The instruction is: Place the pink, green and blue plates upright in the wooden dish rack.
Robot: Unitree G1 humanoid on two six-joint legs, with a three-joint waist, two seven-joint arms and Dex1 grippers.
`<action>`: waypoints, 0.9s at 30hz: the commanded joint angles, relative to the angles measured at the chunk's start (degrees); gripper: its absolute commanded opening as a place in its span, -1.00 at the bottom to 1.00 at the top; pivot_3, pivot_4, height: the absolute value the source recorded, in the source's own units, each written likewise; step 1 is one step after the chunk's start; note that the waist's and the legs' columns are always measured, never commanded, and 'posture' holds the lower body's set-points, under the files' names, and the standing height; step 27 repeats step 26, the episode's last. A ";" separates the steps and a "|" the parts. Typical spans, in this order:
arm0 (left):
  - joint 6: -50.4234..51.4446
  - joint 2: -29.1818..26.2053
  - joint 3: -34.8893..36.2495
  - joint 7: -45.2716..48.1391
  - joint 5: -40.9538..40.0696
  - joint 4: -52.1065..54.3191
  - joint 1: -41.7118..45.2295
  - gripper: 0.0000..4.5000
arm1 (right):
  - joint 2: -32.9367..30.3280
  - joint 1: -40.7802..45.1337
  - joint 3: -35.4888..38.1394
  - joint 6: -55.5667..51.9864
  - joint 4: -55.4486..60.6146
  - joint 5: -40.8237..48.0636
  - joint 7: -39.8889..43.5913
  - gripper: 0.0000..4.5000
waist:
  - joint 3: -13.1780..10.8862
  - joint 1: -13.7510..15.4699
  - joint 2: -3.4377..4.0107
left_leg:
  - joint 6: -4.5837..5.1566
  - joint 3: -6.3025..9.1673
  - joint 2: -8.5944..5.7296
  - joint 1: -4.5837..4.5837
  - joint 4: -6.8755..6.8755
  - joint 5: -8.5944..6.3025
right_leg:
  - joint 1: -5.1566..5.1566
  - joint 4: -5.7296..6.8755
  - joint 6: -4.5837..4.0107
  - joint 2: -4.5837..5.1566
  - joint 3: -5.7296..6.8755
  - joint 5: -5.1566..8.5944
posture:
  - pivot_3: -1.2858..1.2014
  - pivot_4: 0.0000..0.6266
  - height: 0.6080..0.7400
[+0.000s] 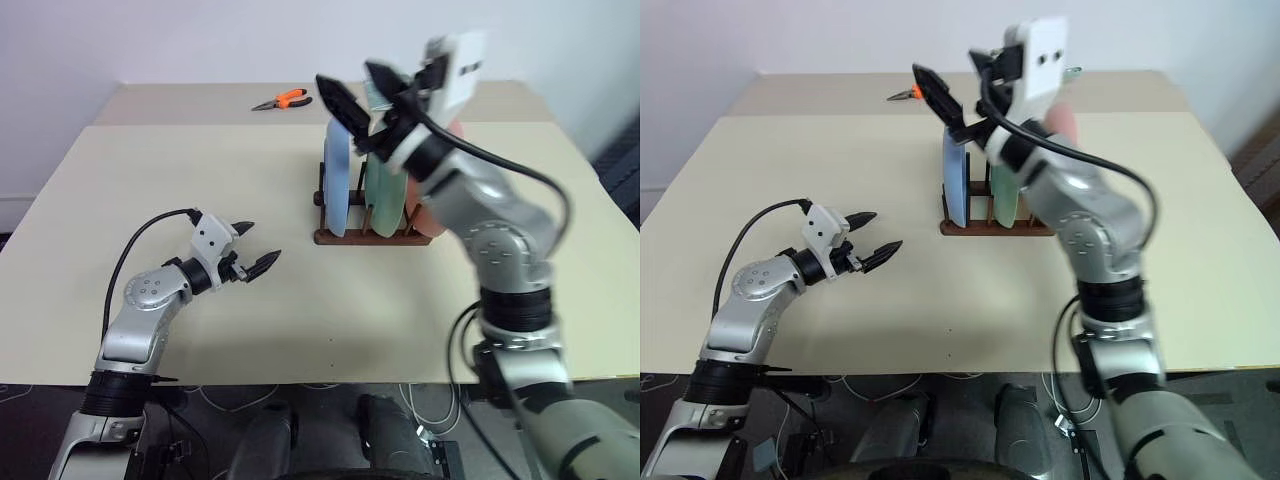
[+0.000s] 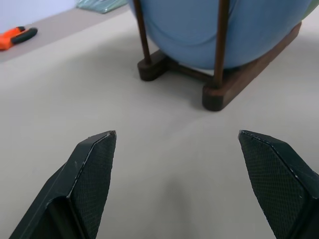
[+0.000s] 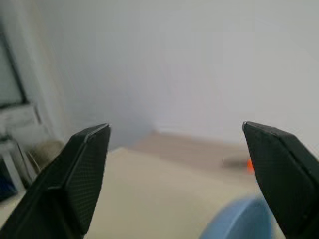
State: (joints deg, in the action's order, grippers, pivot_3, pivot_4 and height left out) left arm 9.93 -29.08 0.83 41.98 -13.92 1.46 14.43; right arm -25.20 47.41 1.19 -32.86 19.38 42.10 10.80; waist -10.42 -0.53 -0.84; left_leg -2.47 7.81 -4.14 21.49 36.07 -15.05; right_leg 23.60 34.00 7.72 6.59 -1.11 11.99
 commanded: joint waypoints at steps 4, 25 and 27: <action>-3.60 -0.39 1.30 0.05 0.82 -2.42 -0.03 0.79 | -18.63 -15.64 16.75 0.80 3.73 -3.26 13.28 0.96 | 0.14 0.24 -0.29 | 0.02 0.01 0.00 -0.05 0.00 -0.02 | -0.19 -0.18 -0.03 0.07 0.07 0.07 | 0.03 -0.52 1.00; 2.58 -1.75 1.62 -3.58 1.74 7.46 -5.28 0.79 | -17.86 -40.76 12.82 20.29 -18.30 -22.89 29.16 0.96 | -0.01 0.17 -0.14 | 0.07 -0.25 0.05 -0.07 0.06 -0.05 | -0.21 -0.34 -0.19 0.12 -0.11 0.05 | 0.03 -0.52 1.00; 2.95 -1.73 1.61 -3.89 1.82 7.86 -5.40 0.79 | -17.42 -39.73 12.40 20.88 -19.37 -23.28 29.04 0.96 | -0.01 0.17 -0.14 | 0.06 -0.24 0.05 -0.08 0.07 -0.05 | -0.23 -0.34 -0.20 0.12 -0.10 0.07 | 0.03 -0.52 1.00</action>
